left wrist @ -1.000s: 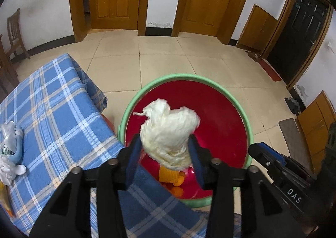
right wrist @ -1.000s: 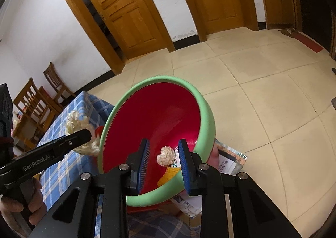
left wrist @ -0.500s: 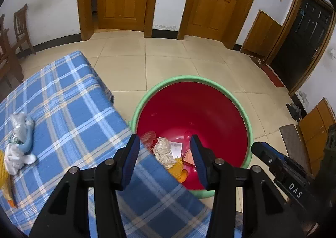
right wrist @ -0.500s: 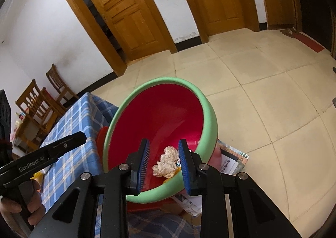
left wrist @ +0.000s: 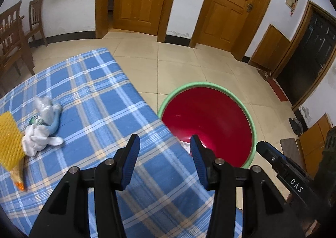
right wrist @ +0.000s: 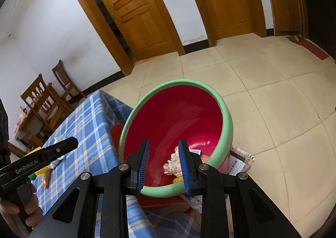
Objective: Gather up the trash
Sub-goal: 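Move both tools back over the table toward the remaining items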
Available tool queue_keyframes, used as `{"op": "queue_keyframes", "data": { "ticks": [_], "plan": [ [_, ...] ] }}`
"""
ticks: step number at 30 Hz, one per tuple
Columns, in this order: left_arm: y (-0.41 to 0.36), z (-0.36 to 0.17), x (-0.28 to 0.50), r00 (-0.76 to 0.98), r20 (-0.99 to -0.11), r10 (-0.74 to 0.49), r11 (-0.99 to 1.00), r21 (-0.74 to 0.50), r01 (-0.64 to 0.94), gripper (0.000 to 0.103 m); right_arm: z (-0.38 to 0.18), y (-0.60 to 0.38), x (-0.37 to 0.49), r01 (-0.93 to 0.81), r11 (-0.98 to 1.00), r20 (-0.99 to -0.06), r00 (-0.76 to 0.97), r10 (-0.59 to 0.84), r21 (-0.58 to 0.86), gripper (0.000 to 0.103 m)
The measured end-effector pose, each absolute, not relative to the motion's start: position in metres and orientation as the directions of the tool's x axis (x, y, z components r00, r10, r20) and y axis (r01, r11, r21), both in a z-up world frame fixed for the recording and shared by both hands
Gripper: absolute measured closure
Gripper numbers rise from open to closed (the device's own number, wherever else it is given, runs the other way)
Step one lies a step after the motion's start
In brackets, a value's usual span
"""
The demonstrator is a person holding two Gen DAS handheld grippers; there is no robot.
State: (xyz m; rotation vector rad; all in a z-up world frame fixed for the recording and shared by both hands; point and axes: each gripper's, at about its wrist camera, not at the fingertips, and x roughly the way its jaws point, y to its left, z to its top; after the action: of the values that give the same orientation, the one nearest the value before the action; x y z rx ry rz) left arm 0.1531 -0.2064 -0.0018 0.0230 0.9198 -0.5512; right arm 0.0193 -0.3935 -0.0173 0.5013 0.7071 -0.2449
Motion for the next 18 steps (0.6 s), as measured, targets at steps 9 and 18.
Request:
{"op": "queue_keyframes", "data": {
  "ticks": [9, 18],
  "plan": [
    [-0.167, 0.007, 0.149, 0.518, -0.744, -0.421, 0.888, -0.224, 0.401, 0.053, -0.01, -0.367, 0.026, 0.337, 0.873, -0.676, 0.737, -0.012, 0.352, 0.059],
    [-0.122, 0.01, 0.15, 0.561, -0.737, -0.378, 0.918, -0.222, 0.327, 0.053, -0.004, -0.337, 0.04, 0.28, 0.897, -0.675, 0.737, 0.028, 0.343, 0.059]
  ]
}}
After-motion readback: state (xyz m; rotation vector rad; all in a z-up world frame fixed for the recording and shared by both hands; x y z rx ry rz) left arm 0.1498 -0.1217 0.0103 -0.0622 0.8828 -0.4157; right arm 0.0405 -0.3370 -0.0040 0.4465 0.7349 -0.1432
